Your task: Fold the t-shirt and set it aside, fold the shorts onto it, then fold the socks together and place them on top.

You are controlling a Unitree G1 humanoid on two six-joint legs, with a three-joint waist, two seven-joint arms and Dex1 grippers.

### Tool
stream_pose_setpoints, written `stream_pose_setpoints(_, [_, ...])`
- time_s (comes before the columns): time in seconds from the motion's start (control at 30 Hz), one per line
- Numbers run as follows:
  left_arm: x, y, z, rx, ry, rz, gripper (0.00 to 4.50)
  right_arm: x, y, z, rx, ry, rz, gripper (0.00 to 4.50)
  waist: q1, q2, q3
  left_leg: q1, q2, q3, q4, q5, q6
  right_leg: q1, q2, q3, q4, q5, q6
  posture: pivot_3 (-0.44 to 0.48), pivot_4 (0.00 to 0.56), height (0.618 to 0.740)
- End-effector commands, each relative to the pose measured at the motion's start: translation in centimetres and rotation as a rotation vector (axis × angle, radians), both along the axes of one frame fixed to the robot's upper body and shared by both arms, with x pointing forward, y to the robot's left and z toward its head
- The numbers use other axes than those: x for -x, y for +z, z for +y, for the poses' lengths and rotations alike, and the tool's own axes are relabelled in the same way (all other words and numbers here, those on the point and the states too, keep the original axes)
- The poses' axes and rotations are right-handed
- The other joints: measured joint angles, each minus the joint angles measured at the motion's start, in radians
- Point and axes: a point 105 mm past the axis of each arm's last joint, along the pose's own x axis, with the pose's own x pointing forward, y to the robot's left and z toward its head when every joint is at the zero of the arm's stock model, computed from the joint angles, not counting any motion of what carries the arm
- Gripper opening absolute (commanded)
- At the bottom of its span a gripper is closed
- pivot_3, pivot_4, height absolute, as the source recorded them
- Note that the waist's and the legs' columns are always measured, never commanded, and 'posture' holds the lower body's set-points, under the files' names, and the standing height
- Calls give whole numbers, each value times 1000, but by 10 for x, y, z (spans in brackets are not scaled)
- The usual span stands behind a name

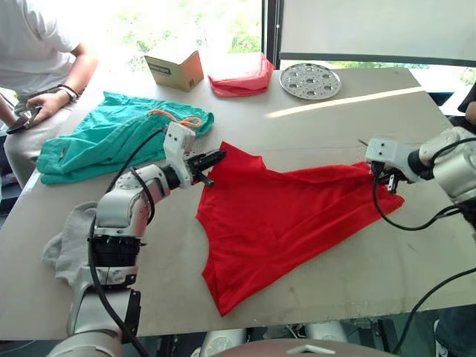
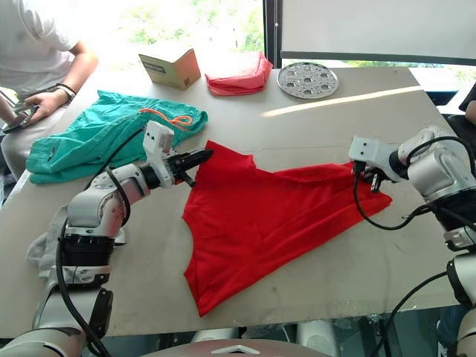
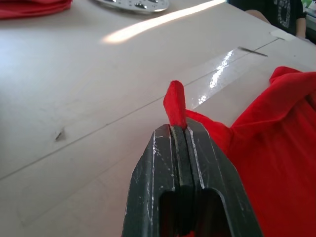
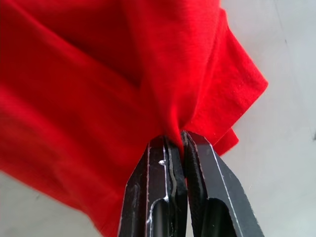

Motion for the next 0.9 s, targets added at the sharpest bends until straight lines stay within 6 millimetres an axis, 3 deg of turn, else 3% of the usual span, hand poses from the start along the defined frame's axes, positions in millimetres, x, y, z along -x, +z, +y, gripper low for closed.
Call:
stream_pose_setpoints(0.03, [-2,12,0,15,18,-39,8,-24,36,-1,-39,-20,-223,59,1,0,0,0,0,0,0,0,0,0,0,0,0,0,0,0,150,740])
stream_pose_setpoints(0.13, [-3,12,0,32,37,-39,0,-34,42,-7,-56,-85,-317,1484,3,0,0,0,0,0,-1,0,0,0,0,0,0,0,0,0,150,740])
stream_pose_setpoints(0.2, [-3,12,2,41,66,-35,0,-24,41,-11,-85,-109,-276,2408,6,0,0,0,0,-1,-1,0,0,0,0,-1,0,0,0,0,150,740])
stream_pose_setpoints(0.3, [-3,13,6,58,100,-35,0,19,31,-14,-104,-66,-83,2408,17,0,0,-2,0,-4,0,0,0,0,0,-3,0,0,0,0,150,740])
stream_pose_setpoints(0.4, [-3,13,10,65,126,-30,0,41,23,-19,-101,-104,-12,2408,18,0,0,-2,0,-3,0,0,0,0,0,-3,0,0,0,0,150,740])
stream_pose_setpoints(0.57, [-1,11,9,72,134,-21,0,53,4,-29,-96,-199,38,2408,10,-1,-1,1,0,-2,0,0,0,0,-1,2,1,1,1,0,150,740])
stream_pose_setpoints(0.73, [1,13,6,74,123,-19,0,60,15,-18,-121,-62,35,2408,11,-1,-1,0,-1,-3,0,0,0,0,-1,5,0,1,1,0,150,740])
stream_pose_setpoints(0.87, [4,11,2,66,109,-19,0,64,4,-30,0,-21,31,4059,13,-1,-1,0,0,-3,-1,0,0,0,-1,5,0,1,1,0,150,740])
stream_pose_setpoints(0.9, [5,11,1,63,104,-19,0,65,-2,-35,37,-16,38,4059,13,-1,-1,0,0,-3,-1,0,0,0,-1,5,0,1,1,0,150,740])
